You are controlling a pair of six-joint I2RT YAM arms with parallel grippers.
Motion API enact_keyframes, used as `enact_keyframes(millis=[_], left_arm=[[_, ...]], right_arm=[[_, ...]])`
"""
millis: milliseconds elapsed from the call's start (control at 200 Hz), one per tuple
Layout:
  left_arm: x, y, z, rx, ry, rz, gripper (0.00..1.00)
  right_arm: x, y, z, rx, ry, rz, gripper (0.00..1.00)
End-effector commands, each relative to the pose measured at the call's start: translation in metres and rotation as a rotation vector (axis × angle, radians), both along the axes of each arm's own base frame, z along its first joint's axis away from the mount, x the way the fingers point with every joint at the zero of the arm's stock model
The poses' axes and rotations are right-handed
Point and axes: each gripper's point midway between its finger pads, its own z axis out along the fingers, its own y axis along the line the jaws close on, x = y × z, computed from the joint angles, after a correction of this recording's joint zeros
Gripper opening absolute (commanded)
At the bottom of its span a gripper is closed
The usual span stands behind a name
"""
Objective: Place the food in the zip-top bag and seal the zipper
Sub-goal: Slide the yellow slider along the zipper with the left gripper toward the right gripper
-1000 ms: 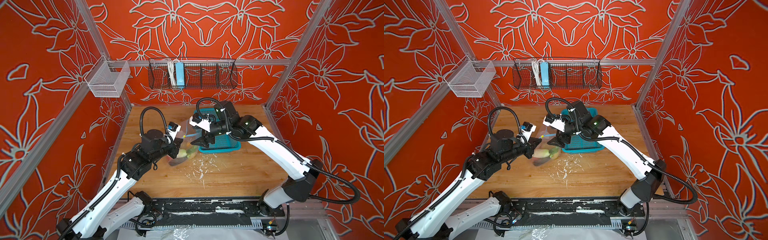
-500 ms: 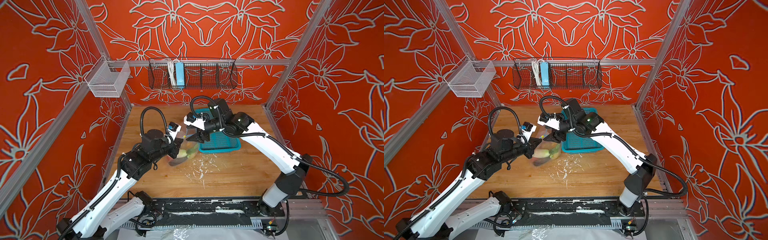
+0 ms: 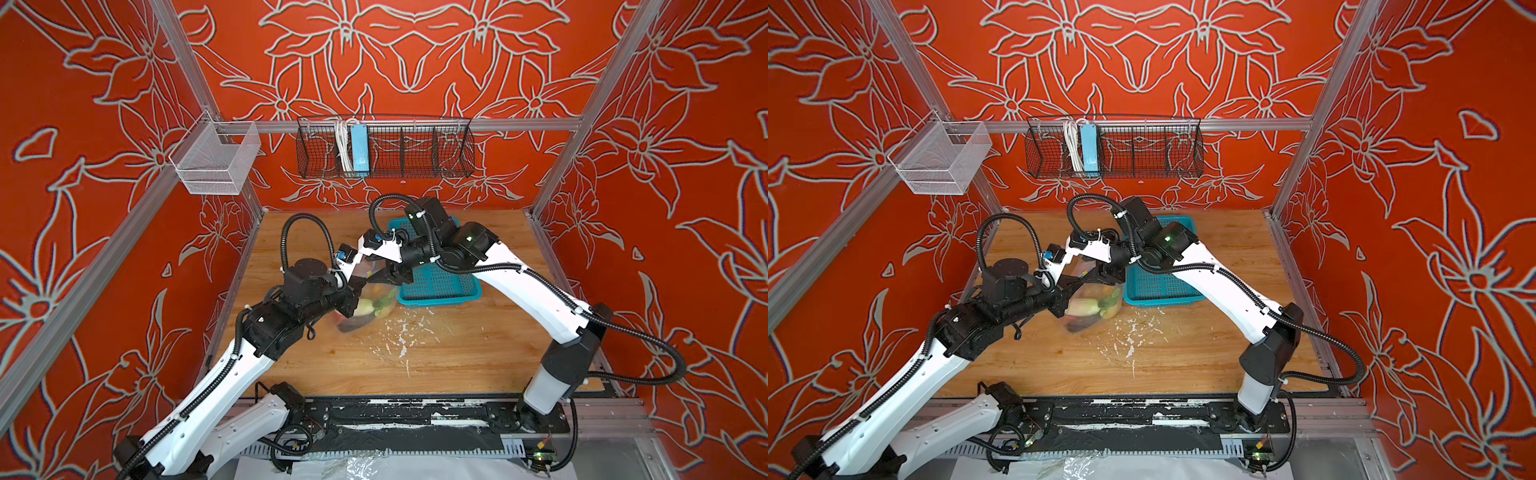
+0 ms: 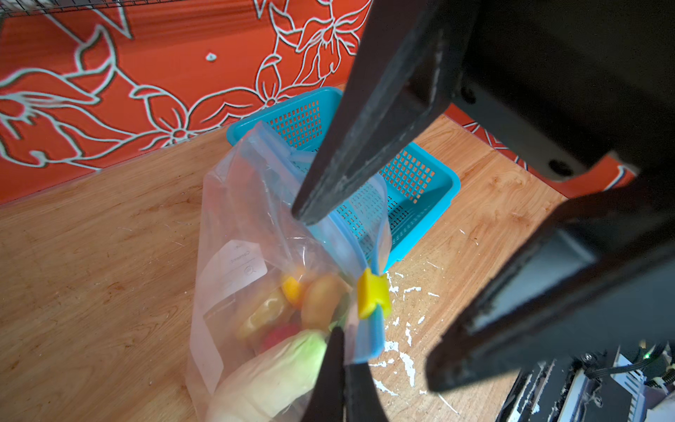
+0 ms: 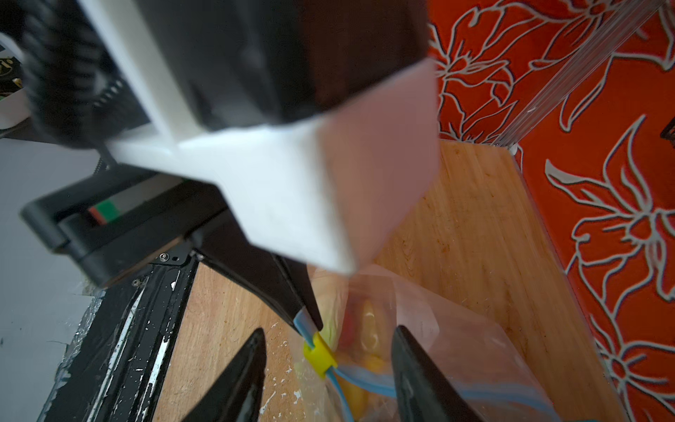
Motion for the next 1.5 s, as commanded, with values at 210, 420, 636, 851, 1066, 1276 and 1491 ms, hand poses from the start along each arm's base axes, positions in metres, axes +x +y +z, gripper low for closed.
enact_keyframes(millis=[210,420,636,851,1066,1276,1491], left_arm=[[-0.001,0.003,0.017,-0.011,-0.048,0.002,0.0],[0.0,0.004,0.017,-0.01,-0.048,0.01,0.0],[0.0,0.005,0.019,-0.017,-0.053,0.016,0.0],[0.007,0.014,0.026,-0.033,-0.066,0.092,0.0],[0.013,0.028,0.039,-0.047,-0.086,0.18,0.0],[0.012,0.038,0.045,-0.048,-0.109,0.223,0.0],[0.008,0.05,0.045,-0.045,-0.13,0.267,0.0]], right_arm=[[-0.006,0.0,-0.009,-0.054,-0.022,0.038,0.42],[-0.008,0.002,-0.007,-0.043,-0.015,0.044,0.27],[-0.007,0.004,-0.007,-0.043,-0.013,0.042,0.16],[-0.001,0.003,-0.014,-0.069,-0.028,0.017,0.09],[0.008,0.002,-0.018,-0.091,-0.047,-0.018,0.04],[0.017,0.002,-0.016,-0.09,-0.068,-0.065,0.01],[0.026,0.002,-0.018,-0.103,-0.088,-0.097,0.0]])
